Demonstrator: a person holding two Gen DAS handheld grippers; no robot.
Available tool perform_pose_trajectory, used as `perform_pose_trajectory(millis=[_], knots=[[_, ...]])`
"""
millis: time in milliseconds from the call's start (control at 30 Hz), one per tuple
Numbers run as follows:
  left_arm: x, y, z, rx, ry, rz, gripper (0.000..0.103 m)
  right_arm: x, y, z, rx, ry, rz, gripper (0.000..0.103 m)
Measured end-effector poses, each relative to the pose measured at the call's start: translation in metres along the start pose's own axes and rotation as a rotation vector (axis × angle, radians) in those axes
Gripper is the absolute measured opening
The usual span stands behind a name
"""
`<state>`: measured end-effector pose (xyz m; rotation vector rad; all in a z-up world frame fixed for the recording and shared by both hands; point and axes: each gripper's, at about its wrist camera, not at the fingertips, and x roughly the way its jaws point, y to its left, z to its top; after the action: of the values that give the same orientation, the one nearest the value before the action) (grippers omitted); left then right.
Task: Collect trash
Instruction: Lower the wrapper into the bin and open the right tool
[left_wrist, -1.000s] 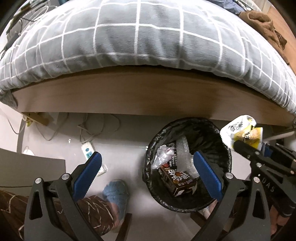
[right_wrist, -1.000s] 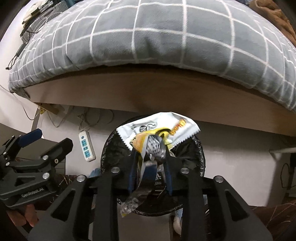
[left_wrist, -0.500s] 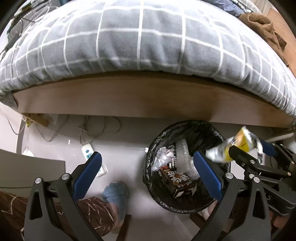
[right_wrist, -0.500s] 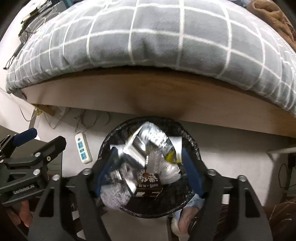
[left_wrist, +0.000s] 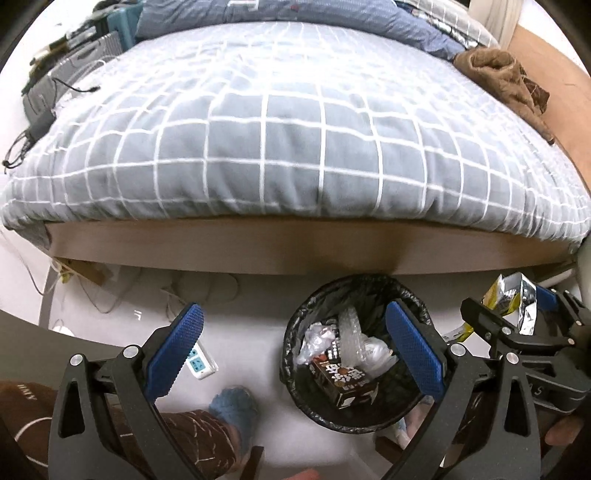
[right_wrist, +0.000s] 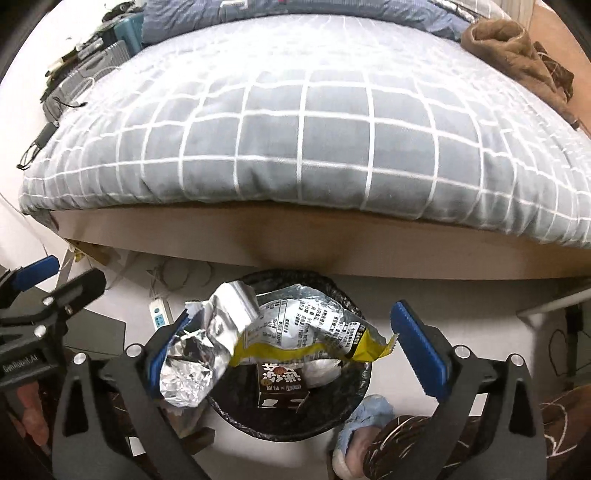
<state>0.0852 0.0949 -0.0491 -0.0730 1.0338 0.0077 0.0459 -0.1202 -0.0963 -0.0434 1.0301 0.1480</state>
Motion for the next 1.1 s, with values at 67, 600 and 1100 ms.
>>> perform_pose_trajectory(millis=[67,600,1100], knots=[[-0.007,0.003,-0.001,-0.01,-0.008,0.007,0.097,-0.005,0.001,0.0,0.002,-0.007,0.009,0.096],[0.006,0.026,-0.012,-0.061,0.035,0.01,0.097,0.018,0.015,-0.004,0.067,0.086,0.11,0.096],[0.028,0.024,-0.011,-0.065,0.089,0.0,0.097,0.049,0.007,-0.004,0.085,0.191,0.128,0.044]])
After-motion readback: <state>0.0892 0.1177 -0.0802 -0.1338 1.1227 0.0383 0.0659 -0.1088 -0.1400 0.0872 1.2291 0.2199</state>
